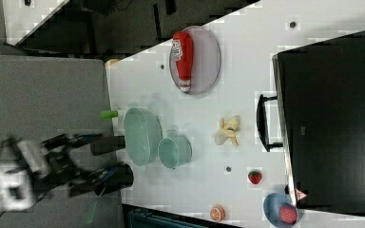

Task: Pick banana from table and place on oven.

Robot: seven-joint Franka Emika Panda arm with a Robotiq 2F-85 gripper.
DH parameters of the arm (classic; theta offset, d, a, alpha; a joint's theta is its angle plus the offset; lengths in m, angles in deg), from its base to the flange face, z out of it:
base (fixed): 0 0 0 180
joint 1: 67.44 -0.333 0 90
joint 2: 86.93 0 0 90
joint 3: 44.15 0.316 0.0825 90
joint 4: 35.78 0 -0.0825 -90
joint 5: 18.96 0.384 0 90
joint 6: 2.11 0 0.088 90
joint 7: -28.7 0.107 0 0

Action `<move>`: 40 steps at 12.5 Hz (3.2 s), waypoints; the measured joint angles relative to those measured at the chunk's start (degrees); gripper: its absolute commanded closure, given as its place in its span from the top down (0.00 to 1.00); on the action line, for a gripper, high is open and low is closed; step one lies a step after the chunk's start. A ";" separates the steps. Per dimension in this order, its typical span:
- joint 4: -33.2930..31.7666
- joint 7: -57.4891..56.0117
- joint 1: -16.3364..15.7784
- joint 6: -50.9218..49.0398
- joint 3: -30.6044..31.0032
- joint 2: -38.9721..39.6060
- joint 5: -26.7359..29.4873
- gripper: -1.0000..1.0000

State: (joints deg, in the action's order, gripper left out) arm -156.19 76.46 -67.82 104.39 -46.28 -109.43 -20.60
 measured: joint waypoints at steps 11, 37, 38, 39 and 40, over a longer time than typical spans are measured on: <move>-17.01 -0.23 0.74 35.70 -1.23 30.75 -0.55 1.00; -12.87 -0.21 1.03 14.72 0.12 11.90 0.51 0.27; -8.73 -0.21 1.02 7.83 0.18 8.77 0.08 0.27; -4.25 -0.22 0.95 2.73 0.12 6.49 -0.80 0.27; 0.11 -0.20 0.88 -1.41 0.22 5.08 -1.19 0.27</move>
State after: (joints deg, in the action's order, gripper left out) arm -156.08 76.25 -66.94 102.98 -46.07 -104.35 -21.79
